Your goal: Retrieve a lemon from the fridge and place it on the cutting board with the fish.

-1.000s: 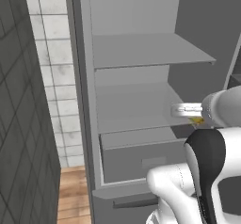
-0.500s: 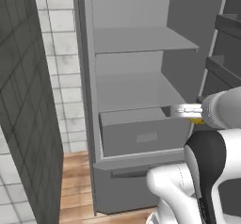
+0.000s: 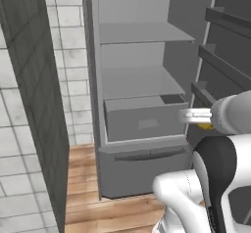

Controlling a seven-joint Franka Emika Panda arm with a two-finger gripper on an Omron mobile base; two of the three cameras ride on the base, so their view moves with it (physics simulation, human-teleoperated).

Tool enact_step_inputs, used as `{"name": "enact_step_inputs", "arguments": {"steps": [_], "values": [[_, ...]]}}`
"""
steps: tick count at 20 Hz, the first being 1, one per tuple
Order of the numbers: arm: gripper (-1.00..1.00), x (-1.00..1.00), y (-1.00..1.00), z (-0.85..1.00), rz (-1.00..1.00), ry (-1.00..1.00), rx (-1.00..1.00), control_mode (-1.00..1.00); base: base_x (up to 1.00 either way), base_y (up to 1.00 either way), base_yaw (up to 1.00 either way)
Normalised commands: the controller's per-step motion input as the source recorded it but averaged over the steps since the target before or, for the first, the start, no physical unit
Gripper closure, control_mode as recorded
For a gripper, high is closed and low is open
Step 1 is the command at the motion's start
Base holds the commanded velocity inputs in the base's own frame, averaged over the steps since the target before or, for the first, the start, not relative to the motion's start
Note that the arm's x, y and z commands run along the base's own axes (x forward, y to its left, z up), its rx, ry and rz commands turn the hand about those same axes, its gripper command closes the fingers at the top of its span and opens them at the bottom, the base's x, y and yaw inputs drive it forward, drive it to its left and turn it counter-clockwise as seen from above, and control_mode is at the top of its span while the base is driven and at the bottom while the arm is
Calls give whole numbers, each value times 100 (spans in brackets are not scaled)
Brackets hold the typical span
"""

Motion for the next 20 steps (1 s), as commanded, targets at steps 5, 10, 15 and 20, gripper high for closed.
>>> {"name": "enact_step_inputs", "arguments": {"steps": [5, 10, 15, 20], "values": [[100, 0, 0, 0, 0, 0, 0, 100, -51, 46, 17], [100, 0, 0, 0, 0, 0, 0, 100, -83, 46, 13], [100, 0, 0, 0, 0, 0, 0, 100, -100, 14, -6], [100, 0, 0, 0, 0, 0, 0, 100, -77, 27, -22]]}}
